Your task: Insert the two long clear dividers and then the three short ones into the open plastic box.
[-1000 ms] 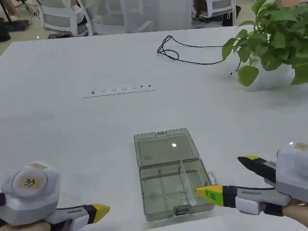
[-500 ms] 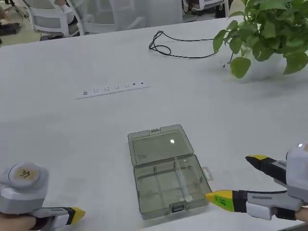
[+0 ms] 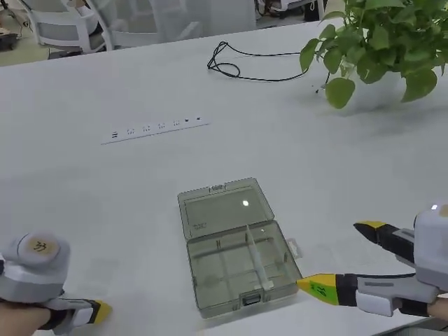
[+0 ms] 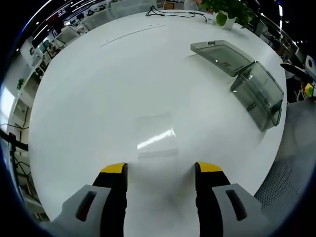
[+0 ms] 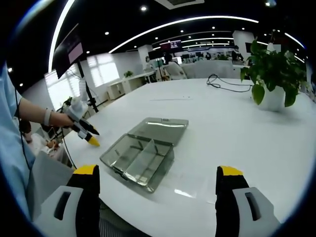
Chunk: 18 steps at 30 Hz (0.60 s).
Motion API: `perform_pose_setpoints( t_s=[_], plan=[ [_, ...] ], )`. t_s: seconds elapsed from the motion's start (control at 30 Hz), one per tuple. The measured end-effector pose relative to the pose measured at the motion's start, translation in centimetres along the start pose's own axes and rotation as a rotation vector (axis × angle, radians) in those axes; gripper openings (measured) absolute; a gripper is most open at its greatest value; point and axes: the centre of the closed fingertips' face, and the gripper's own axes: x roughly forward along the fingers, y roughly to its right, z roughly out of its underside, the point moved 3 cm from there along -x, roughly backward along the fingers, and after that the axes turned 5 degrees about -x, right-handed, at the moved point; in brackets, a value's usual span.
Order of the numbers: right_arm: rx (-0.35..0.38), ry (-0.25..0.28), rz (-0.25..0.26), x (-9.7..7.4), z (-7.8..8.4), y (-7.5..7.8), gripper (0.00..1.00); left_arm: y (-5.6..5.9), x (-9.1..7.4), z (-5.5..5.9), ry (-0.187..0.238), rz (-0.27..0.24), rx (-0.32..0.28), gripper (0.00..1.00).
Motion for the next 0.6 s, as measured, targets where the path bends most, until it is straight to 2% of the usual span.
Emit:
perform_pose_setpoints(
  t_s=[0.03, 0.17, 0.27, 0.33, 0.43, 0.6],
  plan=[
    [0.003, -0.001, 0.003, 0.0, 0.0, 0.0, 0.98, 0.0, 0.0, 0.0, -0.008, 0.007, -0.019, 0.53],
    [0.005, 0.0, 0.005, 0.0, 0.0, 0.1, 0.97, -0.6, 0.2, -0.2, -0.012, 0.004, -0.007, 0.5],
    [0.005, -0.003, 0.004, 0.0, 0.0, 0.0, 0.97, -1.0, 0.3, -0.3, -0.019, 0.005, -0.003, 0.42],
    [0.004, -0.007, 0.004, 0.1, 0.0, 0.0, 0.96, -1.0, 0.3, -0.4, -0.027, 0.004, -0.006, 0.42],
    [0.007, -0.01, 0.001, 0.2, 0.0, -0.1, 0.95, -0.9, 0.2, -0.3, -0.035, 0.006, 0.001, 0.33],
    [0.001, -0.016, -0.006, 0.6, -0.1, -0.5, 0.94, -0.8, 0.0, -0.2, -0.039, 0.003, -0.006, 0.32]
  ],
)
